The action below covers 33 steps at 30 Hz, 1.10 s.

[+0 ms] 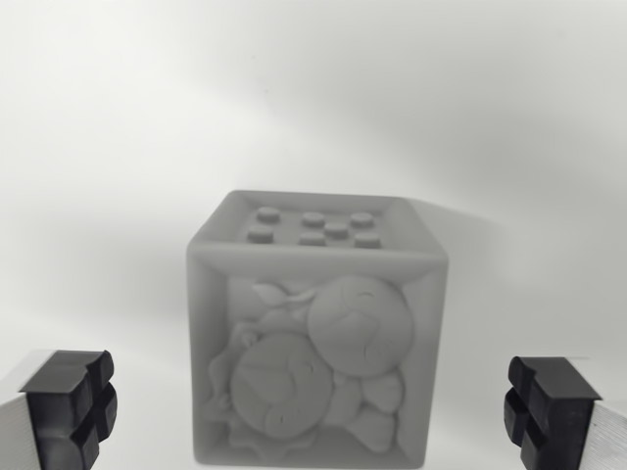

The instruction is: Destack cube

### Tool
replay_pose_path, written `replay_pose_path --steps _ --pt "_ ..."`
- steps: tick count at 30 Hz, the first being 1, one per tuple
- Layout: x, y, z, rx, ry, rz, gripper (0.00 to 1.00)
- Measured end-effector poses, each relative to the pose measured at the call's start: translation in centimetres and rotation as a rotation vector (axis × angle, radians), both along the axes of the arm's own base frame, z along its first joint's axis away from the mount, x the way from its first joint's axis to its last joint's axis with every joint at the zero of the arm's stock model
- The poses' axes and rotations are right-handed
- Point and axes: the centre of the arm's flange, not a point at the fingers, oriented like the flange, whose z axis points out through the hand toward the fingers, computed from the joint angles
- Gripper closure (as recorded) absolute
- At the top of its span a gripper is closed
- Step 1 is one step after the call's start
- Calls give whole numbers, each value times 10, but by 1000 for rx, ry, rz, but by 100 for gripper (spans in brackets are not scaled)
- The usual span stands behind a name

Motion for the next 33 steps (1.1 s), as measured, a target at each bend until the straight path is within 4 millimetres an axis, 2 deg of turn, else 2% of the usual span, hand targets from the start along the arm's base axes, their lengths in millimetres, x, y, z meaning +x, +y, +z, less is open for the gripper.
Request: replay_pose_path --steps 19,33 --pt "0 0 70 2 -2 1 0" --pt "-1 0 132 4 -2 1 0"
